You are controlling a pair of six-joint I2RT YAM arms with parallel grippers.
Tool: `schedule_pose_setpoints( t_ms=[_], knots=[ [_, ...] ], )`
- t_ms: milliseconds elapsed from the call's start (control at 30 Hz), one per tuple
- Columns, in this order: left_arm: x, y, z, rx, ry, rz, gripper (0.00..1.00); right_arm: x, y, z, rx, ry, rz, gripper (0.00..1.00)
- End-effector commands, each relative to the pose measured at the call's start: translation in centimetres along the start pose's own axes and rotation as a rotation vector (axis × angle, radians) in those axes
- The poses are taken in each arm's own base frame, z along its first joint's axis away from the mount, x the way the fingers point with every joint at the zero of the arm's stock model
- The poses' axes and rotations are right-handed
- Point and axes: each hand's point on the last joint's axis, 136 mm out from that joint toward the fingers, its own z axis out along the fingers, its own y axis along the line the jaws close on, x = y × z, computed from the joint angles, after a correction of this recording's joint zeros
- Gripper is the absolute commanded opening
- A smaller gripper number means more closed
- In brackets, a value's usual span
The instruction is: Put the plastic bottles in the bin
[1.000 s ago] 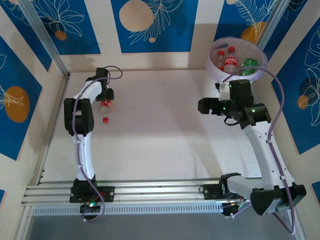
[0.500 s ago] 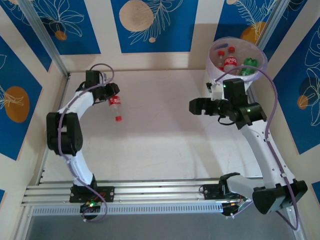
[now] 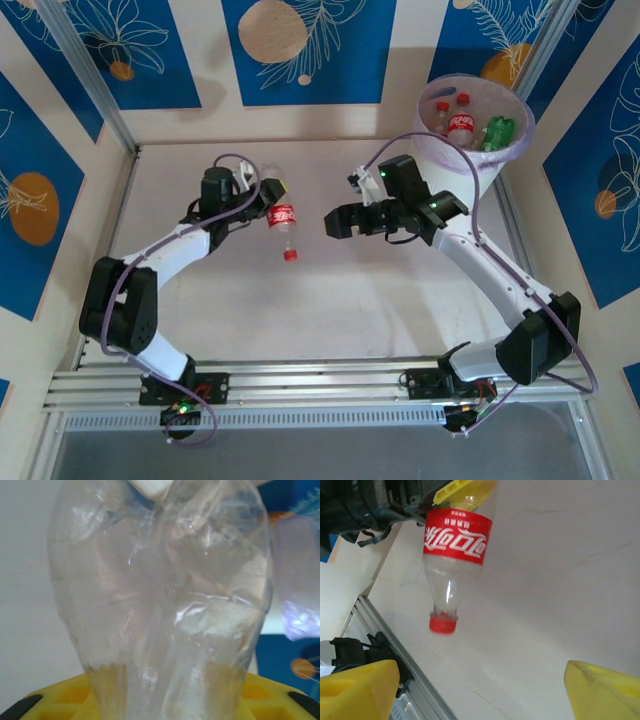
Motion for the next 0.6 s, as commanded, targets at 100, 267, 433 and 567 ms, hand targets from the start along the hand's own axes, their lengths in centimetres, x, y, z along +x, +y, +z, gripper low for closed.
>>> schedule_pose_setpoints(
  t_ms=[100,267,433,567],
  knots=[
    [1.6,-4.3,-0.2,0.126,-0.019,-0.012,0.25,0.1,2.9,2.8,-0.118,0.047,-0.018,0.86],
    [2.0,-5.8,0.0,0.169,-0.022,-0.017,0.25,0.8,3.7,4.8,-0.162,0.083,-0.020,0.87],
    [3.1,-7.3,0.3,0.206,-0.011,-0.021,0.26,0.4,3.4,6.2,-0.171,0.083,-0.011,0.87],
    [4.1,-8.0,0.5,0.226,0.003,-0.030,0.28,-0.1,3.2,7.0,-0.178,0.076,-0.015,0.85]
  ],
)
